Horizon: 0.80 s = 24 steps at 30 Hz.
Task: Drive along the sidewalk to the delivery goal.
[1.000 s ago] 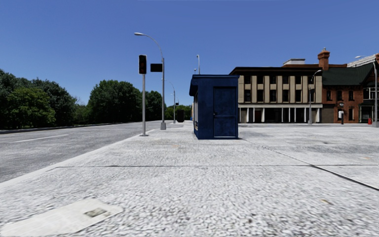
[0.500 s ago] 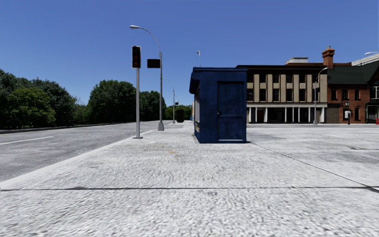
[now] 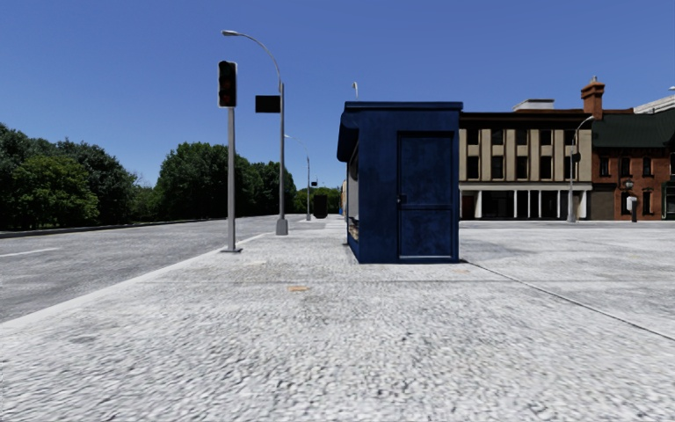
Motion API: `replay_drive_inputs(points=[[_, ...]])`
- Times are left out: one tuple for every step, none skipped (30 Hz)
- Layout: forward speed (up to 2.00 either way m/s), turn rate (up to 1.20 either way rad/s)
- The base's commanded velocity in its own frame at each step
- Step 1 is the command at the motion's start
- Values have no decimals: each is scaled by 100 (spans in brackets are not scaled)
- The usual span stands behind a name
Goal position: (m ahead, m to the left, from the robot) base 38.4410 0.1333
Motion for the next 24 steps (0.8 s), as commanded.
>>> replay_drive_inputs(points=[[200, 0], [200, 0], [200, 0], [200, 0], [200, 0], [200, 0], [200, 0], [200, 0], [200, 0], [200, 9], [200, 18], [200, 22], [200, 22], [200, 23], [200, 23], [200, 23], [200, 23], [200, 23], [200, 23], [200, 23], [200, 23], [200, 23], [200, 23], [200, 23]])
